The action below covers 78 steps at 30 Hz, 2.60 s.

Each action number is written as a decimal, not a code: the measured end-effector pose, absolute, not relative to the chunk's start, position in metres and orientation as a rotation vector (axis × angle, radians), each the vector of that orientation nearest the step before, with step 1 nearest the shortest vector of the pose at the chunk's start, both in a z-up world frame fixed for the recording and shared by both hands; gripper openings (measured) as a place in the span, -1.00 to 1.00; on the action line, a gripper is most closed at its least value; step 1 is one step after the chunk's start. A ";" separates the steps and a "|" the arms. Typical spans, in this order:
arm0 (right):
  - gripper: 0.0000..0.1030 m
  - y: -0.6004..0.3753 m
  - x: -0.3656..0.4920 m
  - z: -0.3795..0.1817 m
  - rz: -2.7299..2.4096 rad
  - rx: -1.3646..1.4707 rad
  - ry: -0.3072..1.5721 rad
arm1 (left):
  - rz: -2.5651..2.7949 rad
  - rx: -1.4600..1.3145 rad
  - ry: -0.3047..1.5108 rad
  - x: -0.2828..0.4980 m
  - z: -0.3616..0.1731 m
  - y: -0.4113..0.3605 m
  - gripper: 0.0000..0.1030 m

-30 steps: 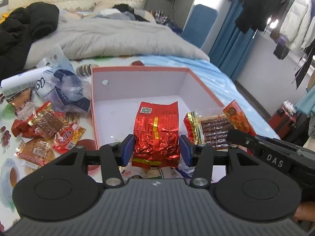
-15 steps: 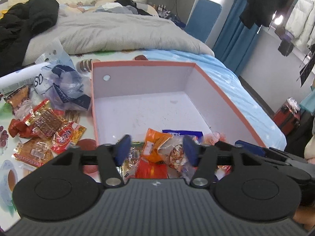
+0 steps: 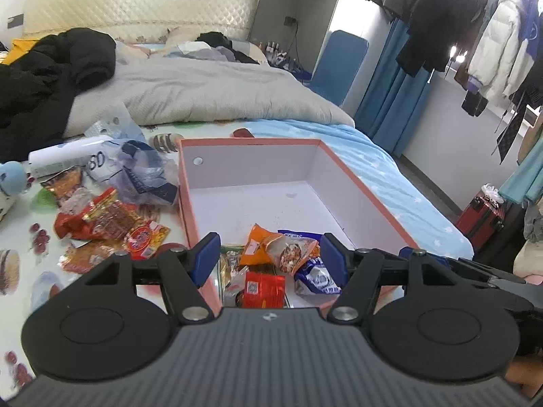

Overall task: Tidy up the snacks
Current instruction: 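Open both tools to drop the red packets into the pink box, then withdraw both open tools from the box toward the snack pile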

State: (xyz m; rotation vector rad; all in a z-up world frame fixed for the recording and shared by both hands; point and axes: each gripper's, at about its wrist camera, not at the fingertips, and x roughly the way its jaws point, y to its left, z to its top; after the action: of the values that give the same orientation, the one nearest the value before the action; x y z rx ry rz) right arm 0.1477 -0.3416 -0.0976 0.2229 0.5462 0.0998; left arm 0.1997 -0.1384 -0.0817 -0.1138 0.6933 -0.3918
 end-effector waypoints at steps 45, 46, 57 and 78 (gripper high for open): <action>0.19 -0.222 0.042 -0.094 0.359 0.114 0.570 | -0.123 -0.233 0.709 0.051 -0.094 0.010 0.37; 0.19 -0.220 0.044 -0.096 0.365 0.109 0.570 | -0.122 -0.233 0.711 0.055 -0.097 0.012 0.37; 0.16 -0.187 0.072 -0.105 0.414 0.016 0.555 | -0.089 -0.276 0.726 0.113 -0.129 0.043 0.37; 0.13 -0.110 0.173 -0.163 0.344 -0.162 0.525 | -0.065 -0.499 0.792 0.241 -0.223 0.124 0.23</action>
State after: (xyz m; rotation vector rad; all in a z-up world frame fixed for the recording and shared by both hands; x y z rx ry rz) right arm 0.1734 -0.1100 -0.1628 -0.1623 0.5247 0.3442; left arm 0.2414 0.1240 -0.2227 -0.4987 0.7922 -0.0650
